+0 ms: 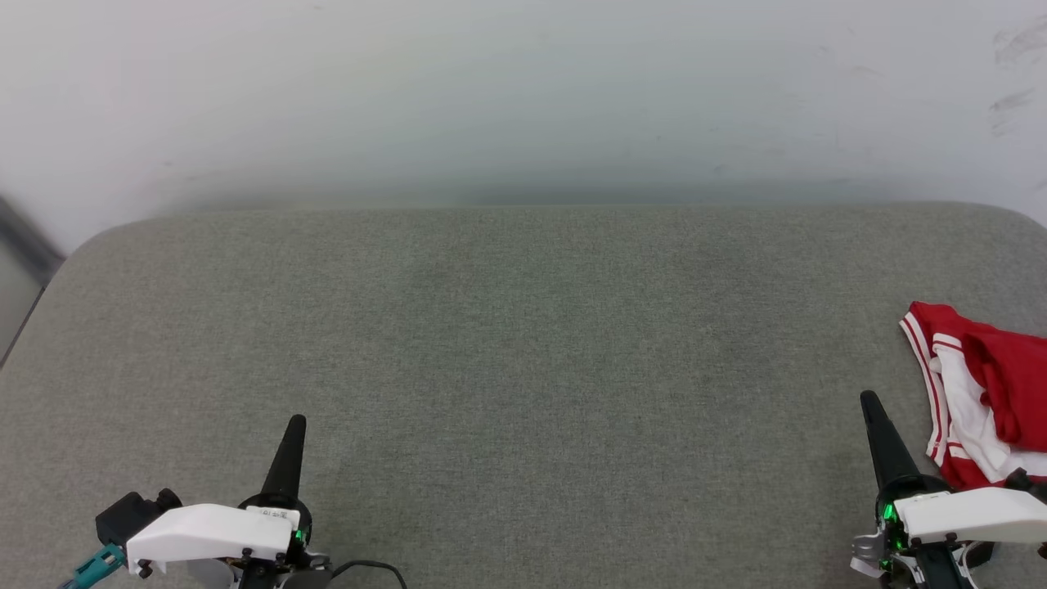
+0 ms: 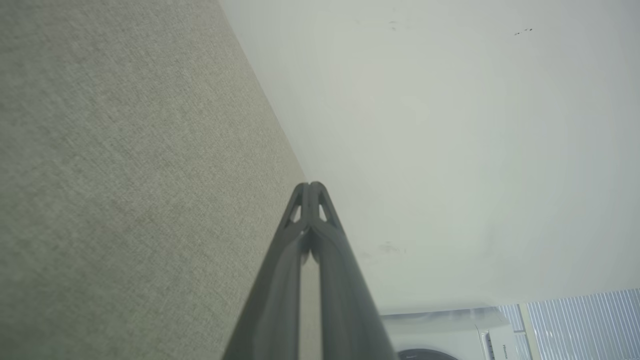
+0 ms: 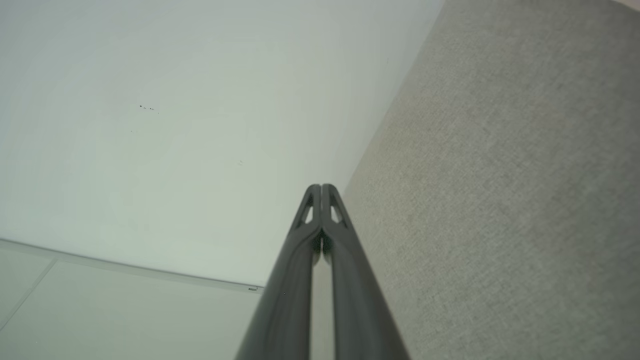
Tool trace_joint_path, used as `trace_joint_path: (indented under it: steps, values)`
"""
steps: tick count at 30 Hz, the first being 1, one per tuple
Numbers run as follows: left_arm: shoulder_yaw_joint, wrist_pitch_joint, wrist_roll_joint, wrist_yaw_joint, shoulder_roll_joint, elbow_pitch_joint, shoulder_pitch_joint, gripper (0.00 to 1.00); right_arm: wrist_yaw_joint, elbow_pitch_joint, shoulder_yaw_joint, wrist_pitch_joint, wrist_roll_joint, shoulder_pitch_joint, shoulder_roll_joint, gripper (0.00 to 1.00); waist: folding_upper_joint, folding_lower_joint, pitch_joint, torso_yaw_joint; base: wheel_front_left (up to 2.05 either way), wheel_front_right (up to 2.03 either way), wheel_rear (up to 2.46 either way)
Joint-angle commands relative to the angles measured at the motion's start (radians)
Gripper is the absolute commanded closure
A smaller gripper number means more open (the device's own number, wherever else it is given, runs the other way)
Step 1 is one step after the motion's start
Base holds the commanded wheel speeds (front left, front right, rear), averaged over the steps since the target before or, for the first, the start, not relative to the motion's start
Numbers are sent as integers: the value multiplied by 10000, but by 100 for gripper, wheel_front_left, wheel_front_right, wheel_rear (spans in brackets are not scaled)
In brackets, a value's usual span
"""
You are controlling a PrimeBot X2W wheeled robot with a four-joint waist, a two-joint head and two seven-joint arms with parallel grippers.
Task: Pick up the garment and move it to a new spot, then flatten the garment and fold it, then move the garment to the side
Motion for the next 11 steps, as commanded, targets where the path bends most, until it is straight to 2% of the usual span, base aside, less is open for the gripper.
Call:
trace_joint_path:
  steps: [1, 11]
  values:
    - [66, 63, -272, -53, -1, -31, -243, 100, 1, -30, -28, 80, 281, -199, -38, 100, 0, 0, 2, -9, 0, 0, 0]
    - [155, 280, -1206, -153, -7, 68, -355, 100, 1, 55, -86, 313, 1142, -340, -30, 100, 0, 0, 13, -65, 0, 0, 0]
